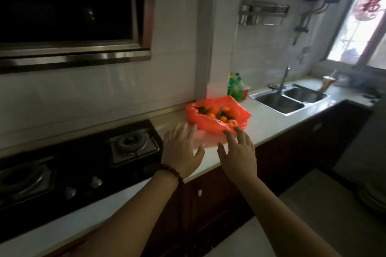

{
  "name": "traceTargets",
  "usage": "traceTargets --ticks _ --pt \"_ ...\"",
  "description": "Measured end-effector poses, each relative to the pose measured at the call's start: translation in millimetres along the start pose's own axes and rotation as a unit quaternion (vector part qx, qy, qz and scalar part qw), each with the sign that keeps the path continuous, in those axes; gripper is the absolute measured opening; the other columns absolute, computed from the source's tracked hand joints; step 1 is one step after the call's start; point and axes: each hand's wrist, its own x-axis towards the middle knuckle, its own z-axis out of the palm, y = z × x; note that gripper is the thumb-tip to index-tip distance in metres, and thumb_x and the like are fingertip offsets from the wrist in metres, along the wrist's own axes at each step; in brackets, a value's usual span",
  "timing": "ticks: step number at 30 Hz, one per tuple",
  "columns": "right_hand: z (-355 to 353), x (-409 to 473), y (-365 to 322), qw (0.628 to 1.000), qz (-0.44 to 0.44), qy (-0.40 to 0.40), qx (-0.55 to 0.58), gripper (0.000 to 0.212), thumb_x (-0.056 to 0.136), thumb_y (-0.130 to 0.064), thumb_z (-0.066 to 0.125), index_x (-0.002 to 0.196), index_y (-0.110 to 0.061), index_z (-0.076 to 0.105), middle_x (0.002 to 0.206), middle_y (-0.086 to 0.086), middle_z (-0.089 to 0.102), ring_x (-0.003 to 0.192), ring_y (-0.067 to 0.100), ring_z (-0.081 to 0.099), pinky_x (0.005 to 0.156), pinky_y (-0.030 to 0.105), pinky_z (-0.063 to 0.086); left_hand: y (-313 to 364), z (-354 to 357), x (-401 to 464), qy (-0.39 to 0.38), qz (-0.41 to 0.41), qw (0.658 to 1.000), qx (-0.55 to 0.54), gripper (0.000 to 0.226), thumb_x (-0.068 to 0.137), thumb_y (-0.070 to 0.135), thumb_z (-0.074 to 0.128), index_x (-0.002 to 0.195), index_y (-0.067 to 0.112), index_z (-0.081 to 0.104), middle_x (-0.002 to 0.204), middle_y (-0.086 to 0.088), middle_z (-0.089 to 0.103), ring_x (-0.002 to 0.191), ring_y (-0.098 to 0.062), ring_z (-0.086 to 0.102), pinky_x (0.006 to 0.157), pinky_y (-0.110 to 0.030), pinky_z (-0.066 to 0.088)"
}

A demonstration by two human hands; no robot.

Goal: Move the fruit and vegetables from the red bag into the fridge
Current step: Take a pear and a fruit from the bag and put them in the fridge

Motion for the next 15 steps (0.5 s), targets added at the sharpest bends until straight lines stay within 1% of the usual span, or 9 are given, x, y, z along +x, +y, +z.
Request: traceTargets --ticks 3,7,11,15 --pt "4 12 29 1.000 0.022 -0.005 -0.016 0.049 0.091 -0.040 0.053 0.135 -0.020 0.045 0.145 0.012 0.039 0.135 0.033 0.034 0.110 0.048 0.028 20 26 23 -0.003 0.016 1.000 -0.016 0.067 0.086 0.053 0.031 0.145 0.019 0.028 0.150 -0.009 0.030 0.140 -0.027 0.020 0.114 -0.046 0.017" --pt "19 38 65 0.999 0.037 -0.013 -0.021 0.049 0.092 -0.042 0.050 0.137 -0.022 0.043 0.147 0.011 0.036 0.137 0.031 0.031 0.112 0.047 0.024 37 60 62 -0.003 0.025 0.999 -0.033 0.065 0.089 0.051 0.038 0.144 0.020 0.027 0.150 -0.009 0.030 0.140 -0.027 0.020 0.114 -0.046 0.016" --pt "46 83 103 0.998 0.041 -0.030 -0.028 0.051 0.092 -0.045 0.049 0.138 -0.024 0.041 0.148 0.010 0.036 0.137 0.032 0.031 0.111 0.048 0.025 50 104 117 -0.003 0.022 0.998 -0.057 0.063 0.089 0.051 0.040 0.144 0.021 0.028 0.150 -0.008 0.030 0.140 -0.026 0.018 0.115 -0.047 0.015" --pt "78 148 146 0.997 0.025 -0.060 -0.044 0.050 0.092 -0.045 0.050 0.137 -0.024 0.041 0.147 0.011 0.036 0.136 0.032 0.032 0.110 0.049 0.028 57 152 185 -0.012 0.000 0.997 -0.071 0.063 0.089 0.051 0.040 0.143 0.022 0.029 0.149 -0.008 0.031 0.140 -0.026 0.020 0.113 -0.049 0.018"
